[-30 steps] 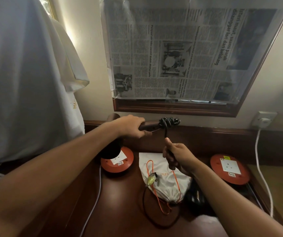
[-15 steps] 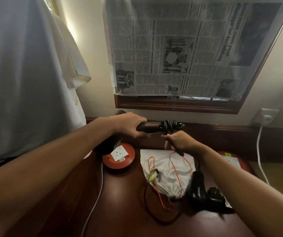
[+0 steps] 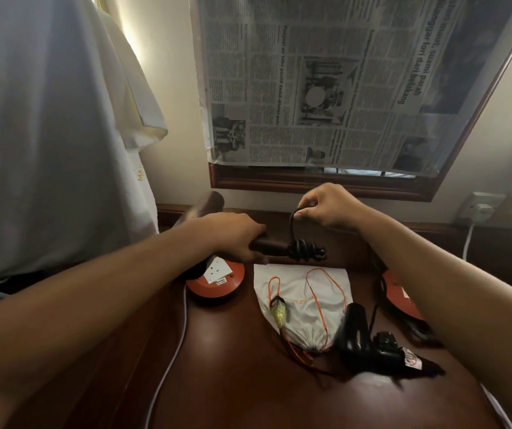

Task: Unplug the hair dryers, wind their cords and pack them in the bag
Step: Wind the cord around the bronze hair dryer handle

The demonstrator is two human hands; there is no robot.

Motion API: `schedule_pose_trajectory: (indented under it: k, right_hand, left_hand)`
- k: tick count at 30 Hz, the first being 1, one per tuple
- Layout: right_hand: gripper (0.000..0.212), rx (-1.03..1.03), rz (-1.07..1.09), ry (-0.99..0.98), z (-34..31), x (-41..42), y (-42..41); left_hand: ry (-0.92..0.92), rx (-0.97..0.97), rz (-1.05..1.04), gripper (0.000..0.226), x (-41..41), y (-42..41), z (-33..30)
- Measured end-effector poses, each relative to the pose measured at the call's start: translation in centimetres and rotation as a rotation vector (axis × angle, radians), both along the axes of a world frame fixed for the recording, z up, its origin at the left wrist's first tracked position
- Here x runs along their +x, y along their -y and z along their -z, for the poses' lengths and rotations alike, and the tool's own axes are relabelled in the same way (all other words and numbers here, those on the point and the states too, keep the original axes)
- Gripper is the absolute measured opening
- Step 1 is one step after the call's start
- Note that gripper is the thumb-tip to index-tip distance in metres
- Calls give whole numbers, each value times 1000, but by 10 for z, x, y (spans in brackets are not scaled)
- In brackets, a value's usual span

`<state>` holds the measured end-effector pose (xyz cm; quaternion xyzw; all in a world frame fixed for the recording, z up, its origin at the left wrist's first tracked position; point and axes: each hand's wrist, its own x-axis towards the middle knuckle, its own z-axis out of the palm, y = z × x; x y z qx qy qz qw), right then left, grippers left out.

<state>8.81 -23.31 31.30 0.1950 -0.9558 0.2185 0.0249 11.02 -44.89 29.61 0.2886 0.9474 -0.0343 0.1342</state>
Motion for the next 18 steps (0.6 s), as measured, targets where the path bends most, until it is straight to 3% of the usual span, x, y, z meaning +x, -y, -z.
schedule_pose_trajectory:
  k: [9,15,18]
  right_hand:
    - [12,-71,1,-142,5,28,21]
    - [24,-113,-2,-202,27,48,27]
    - [37,-209,43,-128,42,59,31]
  left_hand:
    - [37,60,-143,35,-14,2,14]
    - [56,102,-235,37,-25,-1,13]
    - [47,125,-234,45,-27,-1,9]
